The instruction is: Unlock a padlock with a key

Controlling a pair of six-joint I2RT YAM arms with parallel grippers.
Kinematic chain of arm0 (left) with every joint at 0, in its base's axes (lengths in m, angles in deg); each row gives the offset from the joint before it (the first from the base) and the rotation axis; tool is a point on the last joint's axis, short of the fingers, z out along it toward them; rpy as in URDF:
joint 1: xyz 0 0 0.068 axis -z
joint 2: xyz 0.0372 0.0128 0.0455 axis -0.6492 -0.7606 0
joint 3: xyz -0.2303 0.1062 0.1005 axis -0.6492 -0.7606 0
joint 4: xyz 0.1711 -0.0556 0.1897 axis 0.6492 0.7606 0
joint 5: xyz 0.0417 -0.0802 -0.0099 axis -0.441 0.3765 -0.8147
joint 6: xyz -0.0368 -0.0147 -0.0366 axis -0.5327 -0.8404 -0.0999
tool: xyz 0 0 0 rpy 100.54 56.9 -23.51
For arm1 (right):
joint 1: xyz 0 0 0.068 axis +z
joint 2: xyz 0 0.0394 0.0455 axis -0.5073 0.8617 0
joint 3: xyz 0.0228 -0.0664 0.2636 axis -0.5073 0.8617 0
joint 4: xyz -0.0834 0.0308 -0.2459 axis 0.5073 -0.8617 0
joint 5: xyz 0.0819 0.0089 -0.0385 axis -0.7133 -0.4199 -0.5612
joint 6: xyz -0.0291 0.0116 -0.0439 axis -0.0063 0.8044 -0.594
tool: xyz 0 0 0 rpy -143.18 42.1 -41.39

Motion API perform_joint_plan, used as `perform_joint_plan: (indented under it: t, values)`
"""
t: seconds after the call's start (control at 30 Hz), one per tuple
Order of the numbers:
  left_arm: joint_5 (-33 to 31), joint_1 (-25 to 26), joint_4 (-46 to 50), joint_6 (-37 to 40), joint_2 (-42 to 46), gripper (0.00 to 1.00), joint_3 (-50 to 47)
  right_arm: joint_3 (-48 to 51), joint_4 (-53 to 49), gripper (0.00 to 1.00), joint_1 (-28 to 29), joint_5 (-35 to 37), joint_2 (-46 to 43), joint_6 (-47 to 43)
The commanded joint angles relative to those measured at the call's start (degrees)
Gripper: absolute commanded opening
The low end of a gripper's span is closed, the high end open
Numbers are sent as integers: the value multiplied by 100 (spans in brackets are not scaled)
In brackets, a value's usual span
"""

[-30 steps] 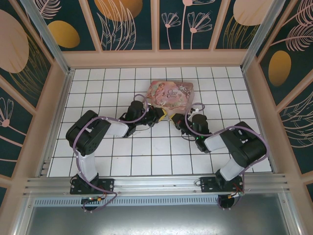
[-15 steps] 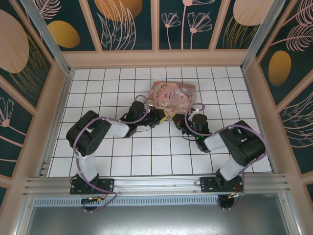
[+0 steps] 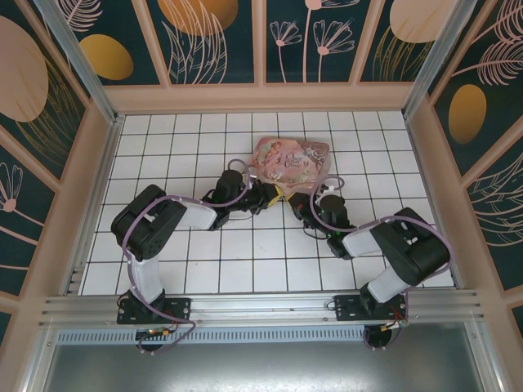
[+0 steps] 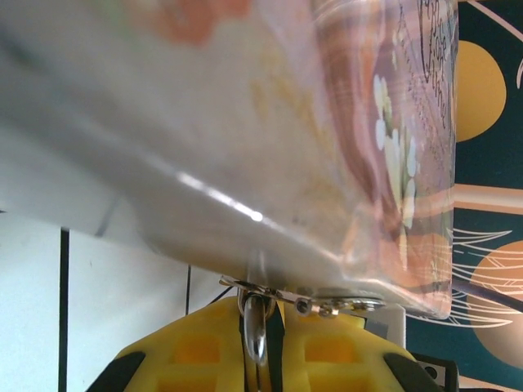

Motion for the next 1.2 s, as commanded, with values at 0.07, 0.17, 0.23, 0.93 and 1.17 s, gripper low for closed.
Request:
perform_joint_plan:
  t: [0.07,0.17,0.23,0.93,1.17]
  values:
    - [72,34,-174,-6,-98,0,208,258,-587,0,69,175,-619,-103]
    - [45,29,-156,-6,-107,0,200,359,-833,0,91,259,-925,-147]
    - [34,31,-168,-14,-116,0,208,395,-861,0,111,265,-1035,-134]
    - [10,29,-129,-14,-111,0,221,-58,-559,0,242,343,-672,21]
    - [27,34,-178,-10,-107,0,164,-139,-622,0,188,348,-681,-1]
